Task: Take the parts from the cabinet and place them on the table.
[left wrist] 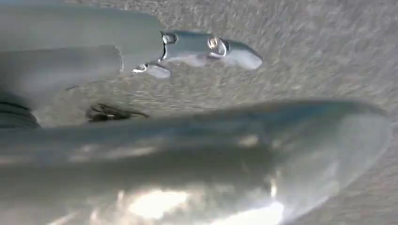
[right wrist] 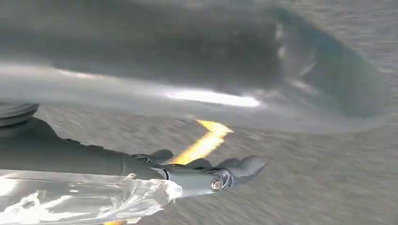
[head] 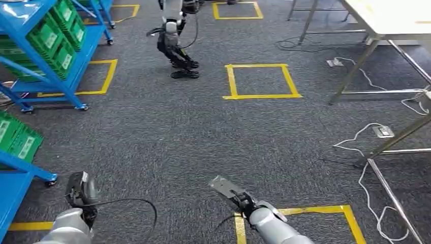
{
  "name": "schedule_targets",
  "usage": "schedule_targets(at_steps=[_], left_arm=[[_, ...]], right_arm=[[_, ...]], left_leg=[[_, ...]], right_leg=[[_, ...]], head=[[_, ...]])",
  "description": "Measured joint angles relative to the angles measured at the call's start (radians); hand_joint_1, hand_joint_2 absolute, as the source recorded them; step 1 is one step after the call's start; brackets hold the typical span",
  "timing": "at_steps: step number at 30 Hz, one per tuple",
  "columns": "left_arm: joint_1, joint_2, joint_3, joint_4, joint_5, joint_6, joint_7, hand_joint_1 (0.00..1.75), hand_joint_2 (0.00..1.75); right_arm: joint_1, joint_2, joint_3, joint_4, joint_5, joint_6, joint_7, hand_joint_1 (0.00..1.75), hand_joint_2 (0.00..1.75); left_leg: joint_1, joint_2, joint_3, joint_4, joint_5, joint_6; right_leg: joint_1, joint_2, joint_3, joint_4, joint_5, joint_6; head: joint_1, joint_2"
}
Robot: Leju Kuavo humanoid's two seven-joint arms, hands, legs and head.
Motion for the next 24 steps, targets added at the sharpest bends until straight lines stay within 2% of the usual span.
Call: schedule_targets(at_steps=[2,3,4,5,6,7,8,9,10,11,12,13,14,15,16,17,18,19,20,21,22,23,24], left_arm=[[-0.006,-0.003,0.002,-0.006,0.017,0.005,-0.006,0.00,0.00],[-0.004,-0.001,0.005,-0.013,0.044,0.025,-0.025,0.00,0.00],[0.003,0.000,0.008,-0.023,0.071,0.050,-0.070,0.00,0.00],[0.047,-0.030,0.006,-0.055,0.140,0.064,-0.188,0.00,0.00],[0.109,-0.050,0.001,-0.076,0.236,0.061,-0.327,0.00,0.00],[0.175,-0.064,-0.001,-0.079,0.368,0.051,-0.495,0.00,0.00],[0.245,-0.077,-0.010,-0.079,0.555,0.047,-0.655,0.00,0.00],[0.323,-0.091,-0.038,-0.092,0.769,0.075,-0.762,0.00,0.00],[0.411,-0.100,-0.084,-0.140,0.953,0.128,-0.806,0.00,0.00],[0.513,-0.114,-0.156,-0.233,1.137,0.217,-0.788,0.00,0.00],[0.604,-0.123,-0.245,-0.332,1.270,0.292,-0.735,0.00,0.00],[0.679,-0.121,-0.340,-0.416,1.344,0.329,-0.660,0.00,0.00],[0.736,-0.124,-0.465,-0.486,1.363,0.352,-0.584,0.00,0.00],[0.766,-0.127,-0.590,-0.540,1.323,0.371,-0.532,0.00,0.00],[0.789,-0.131,-0.697,-0.584,1.291,0.386,-0.500,0.00,0.00],[0.807,-0.139,-0.772,-0.621,1.272,0.393,-0.497,0.00,0.00],[0.824,-0.148,-0.836,-0.653,1.264,0.396,-0.494,0.00,0.00],[0.840,-0.150,-0.871,-0.676,1.261,0.398,-0.493,0.00,0.00],[0.854,-0.150,-0.897,-0.701,1.253,0.405,-0.492,0.00,0.00],[0.866,-0.151,-0.915,-0.718,1.248,0.412,-0.492,0.00,0.00],[0.878,-0.151,-0.934,-0.737,1.242,0.420,-0.492,0.00,0.00],[0.885,-0.148,-0.950,-0.755,1.228,0.427,-0.487,0.00,0.00],[0.887,-0.149,-0.966,-0.767,1.213,0.430,-0.478,0.00,0.00]], right_arm=[[0.001,0.000,-0.010,0.000,-0.006,-0.006,-0.012,0.00,0.00],[0.001,0.000,-0.018,0.000,-0.031,-0.012,-0.041,0.00,0.00],[-0.003,0.000,-0.028,-0.003,-0.080,-0.037,-0.068,0.00,0.00],[-0.002,0.000,-0.051,-0.023,-0.160,-0.109,-0.096,0.00,0.00],[0.024,-0.008,-0.079,-0.077,-0.205,-0.163,-0.120,0.00,0.00],[0.066,-0.010,-0.109,-0.141,-0.236,-0.185,-0.164,0.00,0.00],[0.140,-0.019,-0.147,-0.227,-0.266,-0.168,-0.252,0.00,0.00],[0.228,-0.032,-0.196,-0.319,-0.274,-0.116,-0.360,0.00,0.00],[0.300,-0.041,-0.242,-0.388,-0.283,-0.029,-0.430,0.00,0.00],[0.372,-0.043,-0.279,-0.449,-0.304,0.060,-0.452,0.00,0.00],[0.435,-0.044,-0.291,-0.510,-0.331,0.108,-0.446,0.00,0.00],[0.484,-0.044,-0.288,-0.568,-0.351,0.101,-0.424,0.00,0.00],[0.516,-0.043,-0.283,-0.617,-0.365,0.082,-0.396,0.00,0.00],[0.533,-0.041,-0.281,-0.651,-0.371,0.069,-0.378,0.00,0.00],[0.548,-0.039,-0.280,-0.678,-0.375,0.062,-0.367,0.00,0.00],[0.562,-0.037,-0.279,-0.698,-0.378,0.059,-0.362,0.00,0.00],[0.574,-0.035,-0.278,-0.718,-0.378,0.056,-0.360,0.00,0.00],[0.582,-0.033,-0.278,-0.730,-0.379,0.055,-0.359,0.00,0.00],[0.588,-0.032,-0.277,-0.742,-0.378,0.054,-0.358,0.00,0.00],[0.591,-0.030,-0.277,-0.751,-0.378,0.050,-0.359,0.00,0.00],[0.596,-0.029,-0.277,-0.762,-0.378,0.045,-0.361,0.00,0.00],[0.599,-0.029,-0.277,-0.772,-0.378,0.044,-0.360,0.00,0.00],[0.607,-0.029,-0.277,-0.782,-0.378,0.045,-0.359,0.00,0.00]], left_leg=[[0.000,-0.035,-0.004,0.000,0.002,0.004],[-0.001,-0.052,-0.005,0.000,0.004,0.004],[-0.001,-0.068,-0.007,0.001,0.006,0.003],[-0.001,-0.082,-0.007,0.001,0.007,0.001],[-0.001,-0.092,-0.003,0.001,0.005,0.000],[-0.001,-0.098,0.003,0.001,0.001,-0.003],[0.000,-0.109,0.005,0.001,-0.002,-0.005],[0.001,-0.126,0.004,0.007,-0.005,-0.010],[0.009,-0.135,0.002,0.006,-0.006,-0.015],[0.016,-0.144,0.001,0.007,-0.009,-0.022],[0.019,-0.152,-0.002,0.008,-0.007,-0.027],[0.017,-0.166,-0.008,0.012,-0.010,-0.028],[0.002,-0.109,-0.020,0.030,-0.033,-0.029],[-0.002,-0.069,-0.048,0.086,-0.071,-0.033],[0.000,-0.050,-0.087,0.169,-0.113,-0.038],[0.002,-0.041,-0.122,0.252,-0.148,-0.041],[0.004,-0.036,-0.146,0.314,-0.168,-0.045],[0.008,-0.035,-0.147,0.330,-0.166,-0.048],[0.012,-0.034,-0.122,0.297,-0.141,-0.051],[0.014,-0.031,-0.079,0.231,-0.109,-0.053],[0.015,-0.010,-0.018,0.137,-0.075,-0.055],[0.014,0.041,0.041,0.052,-0.057,-0.055],[0.011,0.077,0.070,-0.004,-0.064,-0.057]], right_leg=[[0.000,0.023,-0.073,0.165,-0.071,0.001],[0.001,0.025,-0.102,0.218,-0.085,0.001],[0.001,0.026,-0.104,0.215,-0.073,-0.001],[0.001,0.027,-0.078,0.159,-0.035,-0.003],[-0.001,0.033,-0.033,0.074,0.007,-0.005],[-0.005,0.052,0.024,-0.025,0.045,-0.003],[-0.009,0.108,0.065,-0.099,0.047,-0.003],[-0.010,0.122,0.075,-0.118,0.041,-0.007],[-0.001,0.109,0.088,-0.116,0.040,-0.010],[0.006,0.104,0.089,-0.115,0.036,-0.015],[0.009,0.095,0.089,-0.116,0.037,-0.017],[0.002,0.078,0.092,-0.127,0.041,-0.023],[0.000,0.059,0.094,-0.130,0.043,-0.025],[-0.002,0.035,0.094,-0.131,0.043,-0.031],[-0.002,0.014,0.093,-0.131,0.041,-0.033],[-0.001,-0.007,0.093,-0.131,0.039,-0.037],[-0.001,-0.024,0.091,-0.131,0.038,-0.038],[-0.002,-0.037,0.087,-0.131,0.038,-0.038],[-0.004,-0.047,0.087,-0.131,0.038,-0.037],[-0.006,-0.054,0.087,-0.131,0.039,-0.036],[-0.008,-0.062,0.089,-0.130,0.039,-0.031],[-0.007,-0.069,0.102,-0.129,0.038,-0.024],[0.002,-0.077,0.099,-0.120,0.033,-0.014]], head=[[0.005,0.000],[0.005,0.000],[0.005,0.000],[0.007,0.000],[0.005,0.000],[0.003,0.000],[0.006,0.000],[0.004,0.000],[0.008,0.000],[0.011,0.000],[0.013,0.000],[0.010,0.000],[0.006,0.000],[-0.004,0.000],[-0.003,0.000],[-0.002,0.000],[-0.002,0.000],[-0.002,0.000],[-0.003,0.000],[-0.003,0.000],[-0.003,0.000],[-0.005,0.000],[-0.009,0.000]])
